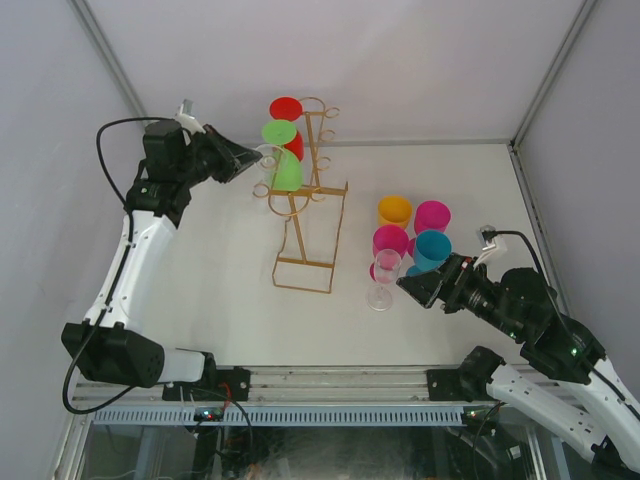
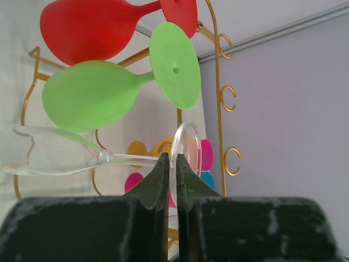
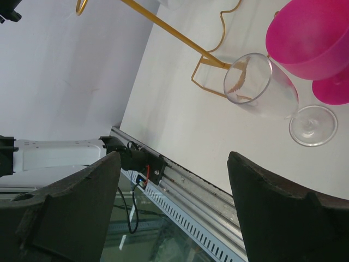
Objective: Take the wine glass off the wine glass rack
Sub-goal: Pick up the wine glass from the wine rack.
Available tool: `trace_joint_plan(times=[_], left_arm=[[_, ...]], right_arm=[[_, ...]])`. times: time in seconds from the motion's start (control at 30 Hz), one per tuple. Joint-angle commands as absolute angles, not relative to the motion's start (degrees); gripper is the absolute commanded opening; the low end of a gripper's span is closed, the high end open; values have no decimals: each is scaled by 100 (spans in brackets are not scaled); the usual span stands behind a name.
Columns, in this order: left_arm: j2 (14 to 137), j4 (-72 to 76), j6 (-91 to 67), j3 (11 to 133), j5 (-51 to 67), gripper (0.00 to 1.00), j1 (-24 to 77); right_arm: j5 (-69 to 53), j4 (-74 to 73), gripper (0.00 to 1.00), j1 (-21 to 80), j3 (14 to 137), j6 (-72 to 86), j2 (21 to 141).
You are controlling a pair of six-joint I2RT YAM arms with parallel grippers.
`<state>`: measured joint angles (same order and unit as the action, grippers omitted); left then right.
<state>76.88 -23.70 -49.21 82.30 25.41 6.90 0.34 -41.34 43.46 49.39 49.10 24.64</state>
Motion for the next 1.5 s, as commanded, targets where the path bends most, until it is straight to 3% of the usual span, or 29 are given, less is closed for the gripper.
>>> trace_joint_plan(times=[0.0, 0.6, 1.1, 1.47], left_arm=[[7438, -1869, -5296, 8414, 2769, 0, 695], [7372, -1918, -5304, 8373, 2661, 0, 685], [7549, -2293, -4913, 8365, 2608, 8, 680], [7532, -2313, -4952, 8534, 2502, 0, 680]], right_arm=[[44, -4076, 79, 4315, 4908, 5001, 2429], [96, -4109, 79, 4315, 4908, 5010, 2388], [164, -4197, 79, 4315, 4852, 5019, 2270], [158, -4213, 79, 4315, 4856, 5048, 2259]])
